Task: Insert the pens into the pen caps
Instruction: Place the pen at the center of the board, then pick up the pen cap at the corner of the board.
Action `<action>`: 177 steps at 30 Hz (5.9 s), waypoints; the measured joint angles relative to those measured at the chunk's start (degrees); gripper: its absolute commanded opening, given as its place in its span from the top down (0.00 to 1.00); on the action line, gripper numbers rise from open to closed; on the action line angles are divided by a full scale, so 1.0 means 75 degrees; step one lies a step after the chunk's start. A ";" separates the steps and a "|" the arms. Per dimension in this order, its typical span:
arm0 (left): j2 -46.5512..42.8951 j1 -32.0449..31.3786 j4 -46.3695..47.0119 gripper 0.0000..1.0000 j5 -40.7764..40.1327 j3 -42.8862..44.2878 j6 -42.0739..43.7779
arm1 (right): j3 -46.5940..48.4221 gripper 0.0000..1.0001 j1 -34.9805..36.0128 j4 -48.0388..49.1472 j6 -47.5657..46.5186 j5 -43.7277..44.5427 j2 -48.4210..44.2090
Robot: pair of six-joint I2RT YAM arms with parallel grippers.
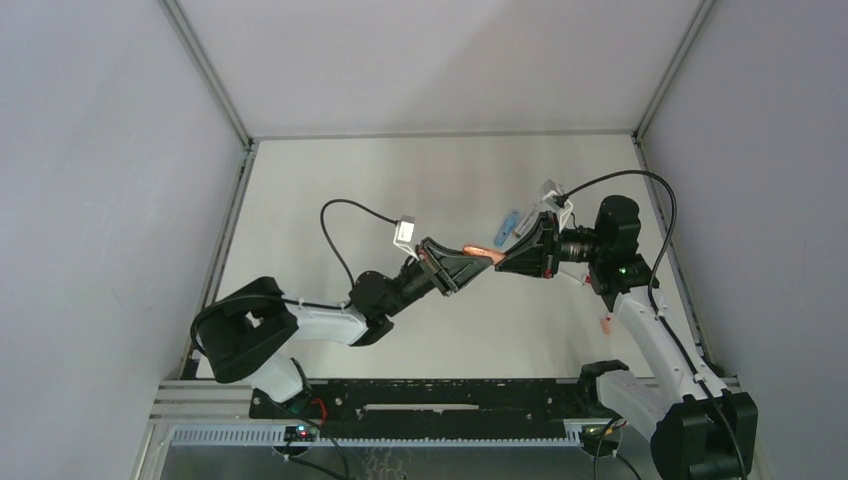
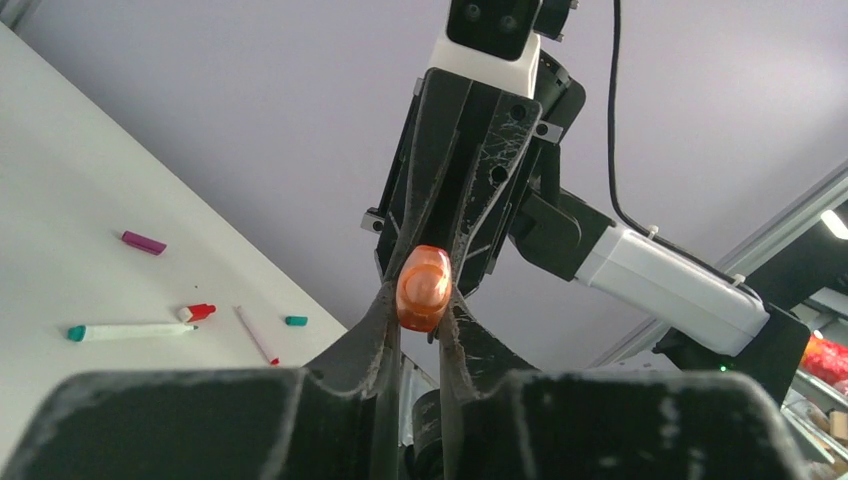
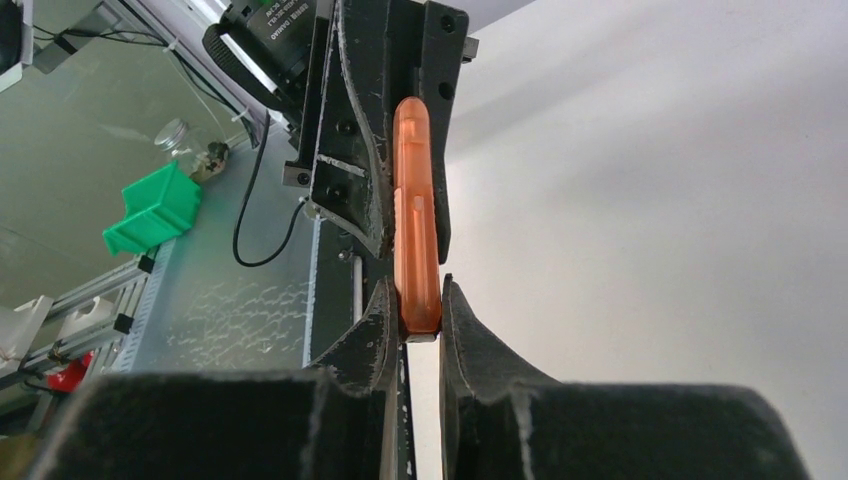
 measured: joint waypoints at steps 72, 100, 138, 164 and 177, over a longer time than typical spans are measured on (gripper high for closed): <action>-0.3223 0.9020 -0.9498 0.48 0.2127 0.0020 0.1635 | -0.0070 0.06 -0.1684 -0.2381 -0.2777 0.0769 -0.1145; -0.7790 0.6793 -1.3257 0.05 0.3404 0.0731 0.3010 | 0.0227 0.02 -0.2101 -0.3958 -0.4948 0.0656 -0.1233; -0.8384 0.6301 -1.4120 0.00 0.1833 0.0603 0.5496 | 0.0831 0.17 -0.2830 -0.5068 -0.7437 0.6968 0.1521; -0.8580 0.6327 -1.3886 0.00 0.1192 0.0423 0.6123 | 0.1241 0.49 -0.6228 -0.6446 -1.1546 0.8043 0.3733; -0.8005 0.6330 -1.3910 0.00 0.1256 0.0425 0.5878 | 0.1241 0.50 -0.6519 -0.7015 -1.2359 0.8393 0.4019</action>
